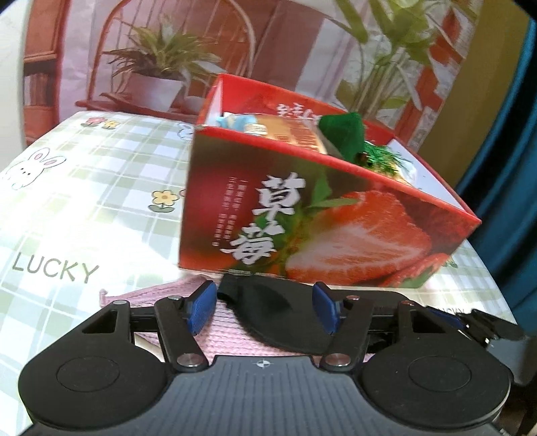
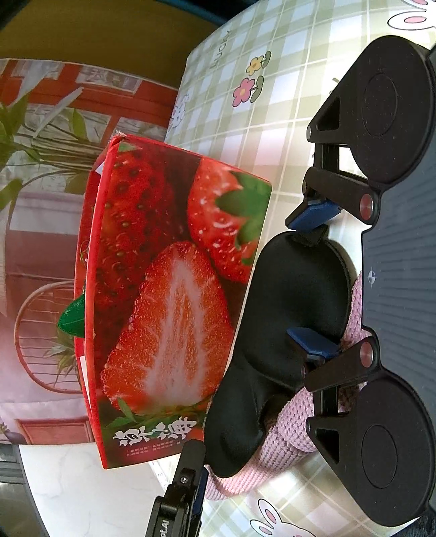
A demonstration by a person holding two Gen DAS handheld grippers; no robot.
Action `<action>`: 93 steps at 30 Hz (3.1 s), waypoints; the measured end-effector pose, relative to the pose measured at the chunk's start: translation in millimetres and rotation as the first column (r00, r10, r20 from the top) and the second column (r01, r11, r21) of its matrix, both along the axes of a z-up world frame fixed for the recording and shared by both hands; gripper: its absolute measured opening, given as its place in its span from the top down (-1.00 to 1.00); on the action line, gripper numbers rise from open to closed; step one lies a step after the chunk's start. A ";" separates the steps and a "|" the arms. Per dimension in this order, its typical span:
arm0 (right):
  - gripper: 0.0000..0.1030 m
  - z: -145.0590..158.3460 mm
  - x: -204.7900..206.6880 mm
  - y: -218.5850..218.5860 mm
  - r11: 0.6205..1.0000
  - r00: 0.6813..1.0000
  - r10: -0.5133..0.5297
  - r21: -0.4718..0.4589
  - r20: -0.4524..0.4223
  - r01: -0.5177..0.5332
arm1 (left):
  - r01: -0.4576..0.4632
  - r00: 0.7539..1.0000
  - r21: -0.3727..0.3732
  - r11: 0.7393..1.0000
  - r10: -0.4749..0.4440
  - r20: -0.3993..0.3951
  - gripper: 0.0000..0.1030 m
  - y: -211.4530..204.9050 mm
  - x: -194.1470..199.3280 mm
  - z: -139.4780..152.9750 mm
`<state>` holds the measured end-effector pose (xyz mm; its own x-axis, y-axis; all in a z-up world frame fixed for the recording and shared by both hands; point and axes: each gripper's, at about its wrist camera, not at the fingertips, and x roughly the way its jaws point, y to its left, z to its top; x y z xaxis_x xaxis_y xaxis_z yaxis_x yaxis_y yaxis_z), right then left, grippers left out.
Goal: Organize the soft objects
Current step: 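Move both grippers down to the black eye mask and grasp it, then lift the black eye mask with both grippers and lower it into the box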
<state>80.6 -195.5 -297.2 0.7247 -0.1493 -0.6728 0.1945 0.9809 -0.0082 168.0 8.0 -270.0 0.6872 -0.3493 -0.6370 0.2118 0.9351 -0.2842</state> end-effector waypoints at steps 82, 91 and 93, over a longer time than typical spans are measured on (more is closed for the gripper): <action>0.83 26.5 -13.0 -16.0 0.980 0.988 0.032 0.189 0.150 -0.060 | 0.080 0.997 -0.006 0.997 -0.080 -0.006 0.57 -8.4 -26.2 -14.0; 0.60 28.6 -14.2 -28.1 0.972 0.987 -0.004 0.231 0.160 -0.033 | 0.080 0.997 0.005 0.997 -0.080 0.005 0.58 -8.6 -26.7 -13.3; 0.56 29.3 -12.9 -31.0 0.972 0.987 -0.013 0.233 0.161 -0.025 | 0.079 0.997 0.005 0.997 -0.079 0.003 0.58 -8.5 -26.6 -13.8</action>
